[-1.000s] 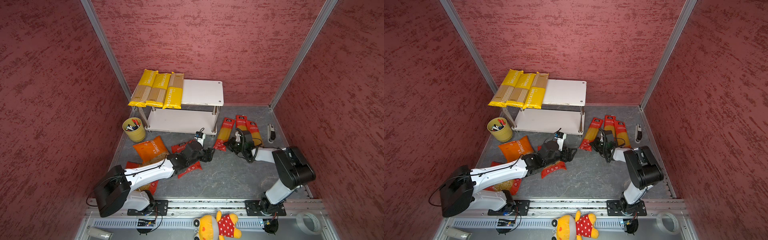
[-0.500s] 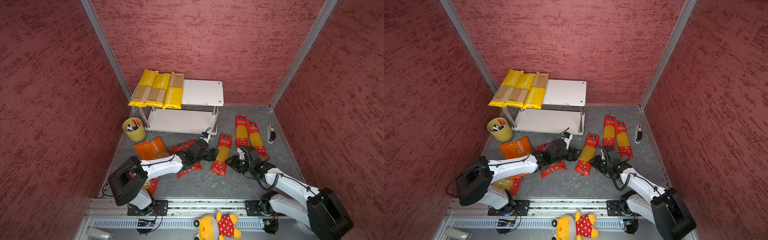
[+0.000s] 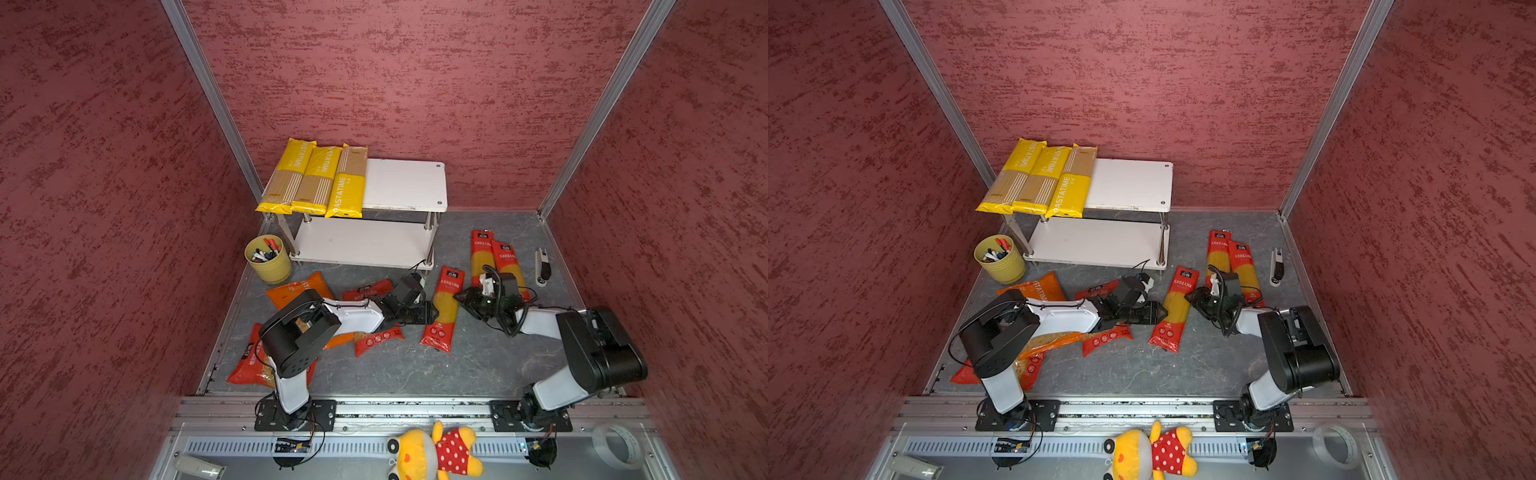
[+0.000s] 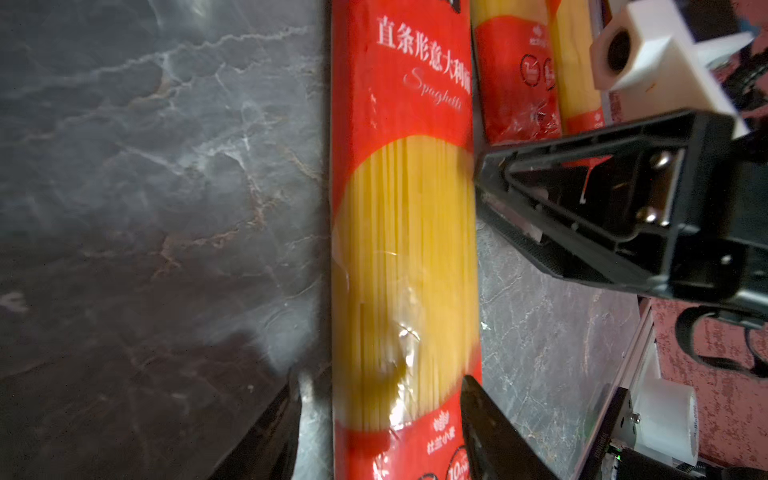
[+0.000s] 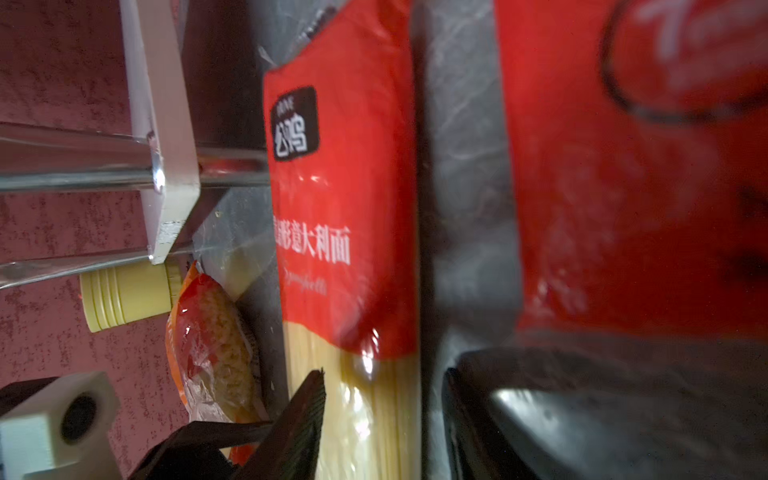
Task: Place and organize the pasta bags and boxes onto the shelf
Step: 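Grasp the red spaghetti pack at its two ends with both grippers, then raise the spaghetti pack upright with both grippers toward the shelf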
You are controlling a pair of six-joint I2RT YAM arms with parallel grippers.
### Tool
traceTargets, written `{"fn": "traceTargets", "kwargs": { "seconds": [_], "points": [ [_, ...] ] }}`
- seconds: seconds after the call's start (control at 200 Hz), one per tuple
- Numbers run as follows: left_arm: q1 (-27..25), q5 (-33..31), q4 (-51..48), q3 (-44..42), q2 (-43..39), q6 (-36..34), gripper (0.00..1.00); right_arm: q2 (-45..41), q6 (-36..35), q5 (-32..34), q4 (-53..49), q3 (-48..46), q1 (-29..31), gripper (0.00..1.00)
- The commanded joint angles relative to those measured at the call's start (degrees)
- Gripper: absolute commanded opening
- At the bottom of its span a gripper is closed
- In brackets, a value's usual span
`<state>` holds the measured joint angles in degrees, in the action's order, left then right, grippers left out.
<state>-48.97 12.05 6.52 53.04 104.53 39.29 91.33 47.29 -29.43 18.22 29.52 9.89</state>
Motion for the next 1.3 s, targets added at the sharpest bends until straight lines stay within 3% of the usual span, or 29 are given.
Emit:
{"fn": "traceTargets", "kwargs": {
  "seconds": [0.0,0.185,0.406,0.546,0.696,0.832,1.032,1.182,1.293],
  "points": [
    [0.0,1.6,2.0,2.2,2.8,1.6,0.61,4.5,-0.3,-0.1,5.1,-0.1,-0.1,0.49],
    [1.2,5.7,4.6,3.9,6.9,3.3,0.45,9.0,0.0,-2.3,12.2,-0.5,1.9,0.46],
    [1.8,7.8,7.8,2.5,5.5,2.6,0.38,6.0,0.0,-3.8,25.3,-5.6,2.4,0.17],
    [1.8,9.5,11.5,0.0,3.2,2.1,0.39,3.0,0.5,-4.1,33.5,-8.5,2.5,0.1],
    [1.8,10.3,12.9,-1.8,-0.6,-0.4,0.44,-2.5,-1.2,-2.5,37.5,-11.0,2.4,0.04],
    [1.5,10.7,12.8,-3.4,-5.7,-4.5,0.54,-11.5,-5.2,0.1,39.6,-13.5,2.5,0.0],
    [1.0,11.1,13.5,-7.8,-15.2,-14.4,0.7,-27.6,-14.3,2.7,28.6,-10.3,2.4,0.0],
    [1.0,10.6,18.7,-13.0,-24.4,-21.4,0.75,-38.3,-20.2,5.0,22.7,-7.4,2.4,0.0],
    [2.4,13.7,16.1,-10.8,-27.8,-22.9,0.75,-43.2,-21.9,5.1,20.7,-4.3,2.4,0.0]
  ]
}}
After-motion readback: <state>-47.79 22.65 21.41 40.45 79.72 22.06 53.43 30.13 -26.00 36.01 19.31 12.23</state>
